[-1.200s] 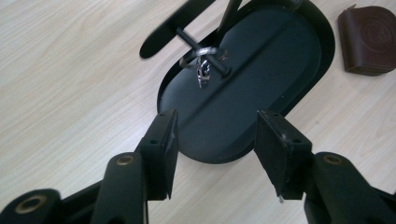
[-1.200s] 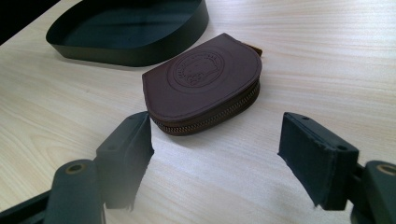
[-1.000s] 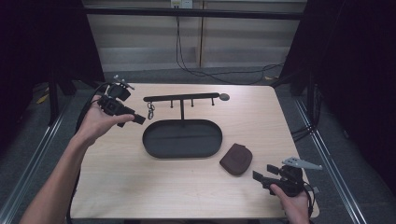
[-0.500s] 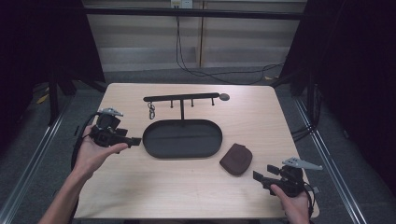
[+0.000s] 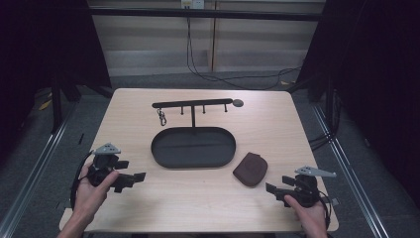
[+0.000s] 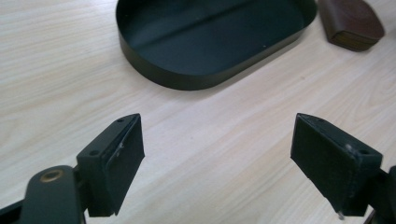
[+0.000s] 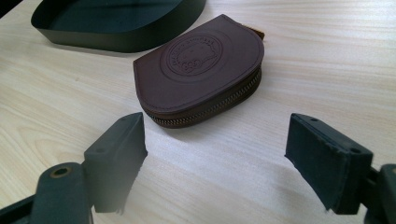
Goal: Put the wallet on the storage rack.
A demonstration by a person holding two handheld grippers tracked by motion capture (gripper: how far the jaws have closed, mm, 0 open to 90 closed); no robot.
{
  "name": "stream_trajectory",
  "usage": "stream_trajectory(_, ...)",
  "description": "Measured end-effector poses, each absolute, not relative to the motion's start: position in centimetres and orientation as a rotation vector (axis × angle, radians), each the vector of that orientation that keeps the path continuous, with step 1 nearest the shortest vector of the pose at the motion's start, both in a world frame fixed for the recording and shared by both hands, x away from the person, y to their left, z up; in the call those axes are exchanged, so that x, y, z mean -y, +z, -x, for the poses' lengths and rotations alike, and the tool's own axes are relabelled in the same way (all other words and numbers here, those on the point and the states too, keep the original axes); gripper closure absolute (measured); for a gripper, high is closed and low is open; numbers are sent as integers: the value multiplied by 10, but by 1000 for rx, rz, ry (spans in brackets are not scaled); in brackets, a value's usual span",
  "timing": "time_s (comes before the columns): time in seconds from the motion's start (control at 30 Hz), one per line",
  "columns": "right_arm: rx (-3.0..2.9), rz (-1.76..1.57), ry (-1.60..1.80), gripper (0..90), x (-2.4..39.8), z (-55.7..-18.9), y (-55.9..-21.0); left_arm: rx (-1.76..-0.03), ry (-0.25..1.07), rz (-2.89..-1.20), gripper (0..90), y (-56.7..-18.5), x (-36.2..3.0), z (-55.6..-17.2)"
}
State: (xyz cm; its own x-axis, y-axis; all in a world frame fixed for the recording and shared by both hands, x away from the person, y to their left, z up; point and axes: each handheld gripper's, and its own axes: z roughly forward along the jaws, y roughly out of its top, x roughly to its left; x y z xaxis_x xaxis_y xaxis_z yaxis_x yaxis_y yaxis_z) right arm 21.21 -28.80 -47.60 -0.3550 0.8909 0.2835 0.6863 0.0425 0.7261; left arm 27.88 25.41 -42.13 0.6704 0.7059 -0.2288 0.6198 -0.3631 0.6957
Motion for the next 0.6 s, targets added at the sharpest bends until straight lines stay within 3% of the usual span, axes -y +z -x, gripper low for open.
stream_trajectory(0.17,-2105,-1625,1192,168,284,-216,-474,-1041,159,-2078,162,-435,-255,-260)
stream_trajectory(0.37,-2189,-1608,1167,199,278,-222,-465,-1021,207,-2086,172,-446,-246,-238)
stream_trajectory(0.6,-2278,-1616,1131,193,272,-242,-456,-999,152,-2060,172,-460,-247,-226)
